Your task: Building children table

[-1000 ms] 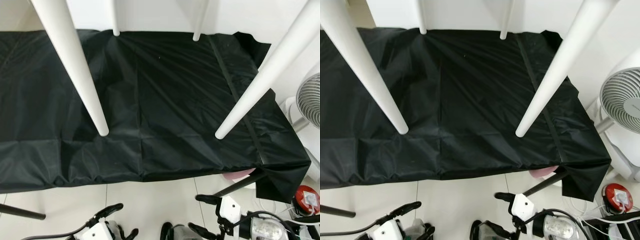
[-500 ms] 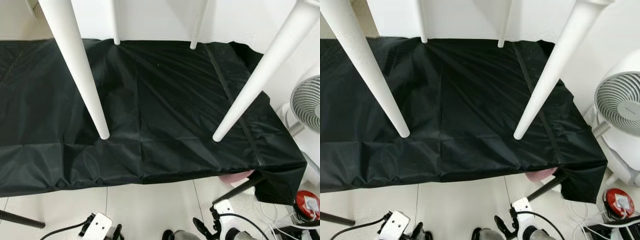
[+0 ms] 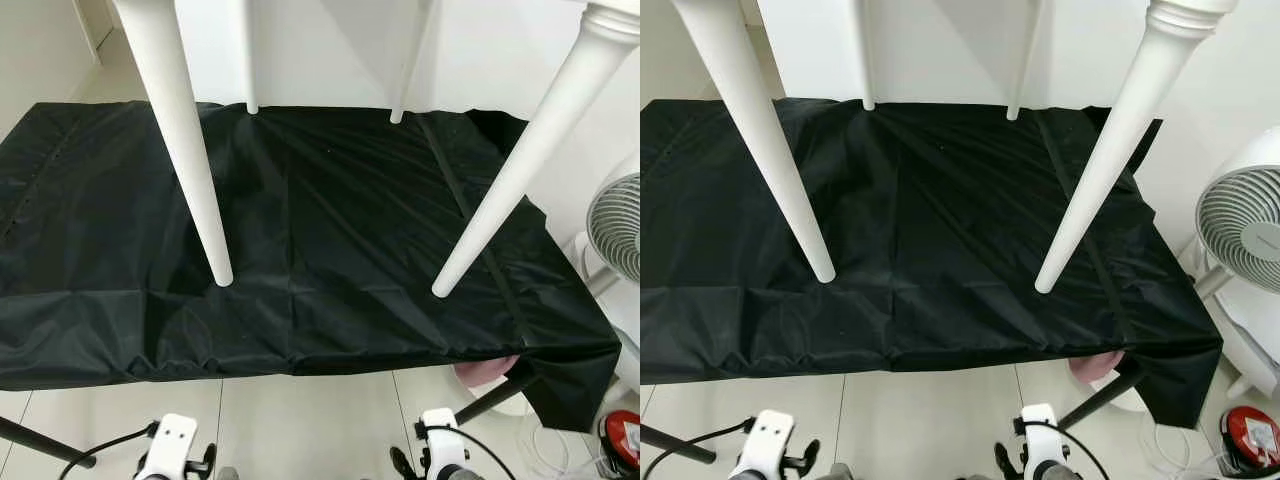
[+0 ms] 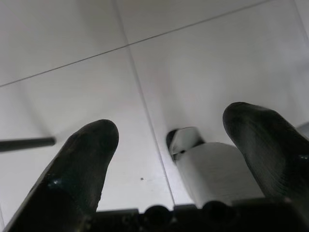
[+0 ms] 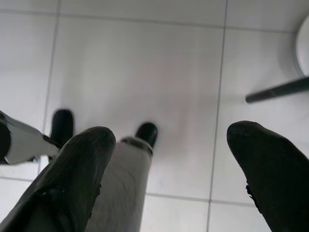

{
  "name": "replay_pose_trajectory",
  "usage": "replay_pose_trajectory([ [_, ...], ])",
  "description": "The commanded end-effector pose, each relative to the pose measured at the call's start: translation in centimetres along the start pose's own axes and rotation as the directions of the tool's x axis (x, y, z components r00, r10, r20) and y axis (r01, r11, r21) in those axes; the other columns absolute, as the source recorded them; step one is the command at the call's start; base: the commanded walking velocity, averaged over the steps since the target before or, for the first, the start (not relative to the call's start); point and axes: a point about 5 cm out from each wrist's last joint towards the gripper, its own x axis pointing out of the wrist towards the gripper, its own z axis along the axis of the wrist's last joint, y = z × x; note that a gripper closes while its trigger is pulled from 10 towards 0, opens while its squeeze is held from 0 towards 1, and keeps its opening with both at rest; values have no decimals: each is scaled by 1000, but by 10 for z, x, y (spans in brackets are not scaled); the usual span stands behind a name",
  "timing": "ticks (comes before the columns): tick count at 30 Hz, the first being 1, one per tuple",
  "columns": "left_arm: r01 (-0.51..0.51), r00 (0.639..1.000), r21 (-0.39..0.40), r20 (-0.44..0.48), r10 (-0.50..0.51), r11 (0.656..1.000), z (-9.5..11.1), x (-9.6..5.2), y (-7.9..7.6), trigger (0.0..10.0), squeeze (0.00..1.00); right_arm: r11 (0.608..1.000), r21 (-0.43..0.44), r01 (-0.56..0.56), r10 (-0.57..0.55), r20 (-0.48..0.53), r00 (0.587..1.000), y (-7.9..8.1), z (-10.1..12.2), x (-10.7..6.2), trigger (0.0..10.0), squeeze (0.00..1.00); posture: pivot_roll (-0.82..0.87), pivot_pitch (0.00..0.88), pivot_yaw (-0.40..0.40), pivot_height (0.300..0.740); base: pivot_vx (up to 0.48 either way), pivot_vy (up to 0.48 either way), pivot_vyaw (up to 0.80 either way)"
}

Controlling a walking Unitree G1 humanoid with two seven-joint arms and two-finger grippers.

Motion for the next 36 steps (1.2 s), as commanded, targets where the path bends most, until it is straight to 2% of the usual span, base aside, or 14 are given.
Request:
replay_pose_trajectory([
  [1, -72, 994, 40, -75, 75, 997, -10, -1, -1, 10000, 0, 1000, -20, 23, -24, -57, 998, 0, -10, -2, 10000, 0, 13, 3, -19, 740, 0, 0, 0],
  [5, -77, 990, 92, -113, 87, 993, -13, 0, -3, 10000, 0, 998, -44, 46, -49, -70, 996, 0, -11, -2, 10000, 0, 7, 0, -17, 740, 0, 0, 0],
  [7, -48, 990, 124, -128, 64, 991, -13, 2, -8, 10000, 0, 997, -64, 54, -59, -77, 995, 1, -12, -1, 10000, 0, -15, 0, -14, 740, 0, 0, 0],
  [15, -20, 987, 104, -156, 36, 994, -11, 5, -16, 10000, 0, 990, -135, 50, -62, -87, 994, 8, -12, 1, 10000, 0, -56, 0, 3, 740, 0, 0, 0],
  [17, -22, 986, 93, -165, 37, 995, -12, 5, -17, 10000, 0, 990, -133, 55, -68, -94, 993, 10, -13, 1, 10000, 0, -57, 0, 5, 740, 0, 0, 0],
  [20, -53, 980, 132, -182, 77, 990, -13, 6, -17, 10000, 0, 995, -88, 42, -53, -121, 991, 15, -17, 1, 10000, 0, -61, 0, 6, 740, 0, 0, 0],
  [24, -73, 977, 126, -192, 96, 989, -15, 5, -16, 10000, 0, 996, -80, 36, -47, -141, 989, 17, -21, 0, 10000, 0, -65, 0, 7, 740, 0, 0, 0],
  [27, -71, 975, 114, -201, 93, 991, -17, 5, -17, 10000, 0, 996, -88, 33, -46, -151, 987, 17, -23, -1, 10000, 0, -66, 0, 9, 740, 0, 0, 0],
  [33, -34, 973, 175, -221, 73, 984, -19, 5, -21, 10000, 0, 997, -64, 45, -56, -181, 982, 18, -28, -2, 10000, 0, -54, 0, 10, 740, 0, 0, 0],
  [36, -18, 973, 174, -222, 57, 985, -19, 5, -23, 10000, 0, 997, -60, 40, -51, -190, 980, 20, -28, -2, 10000, 0, -51, 0, 11, 740, 0, 0, 0],
])
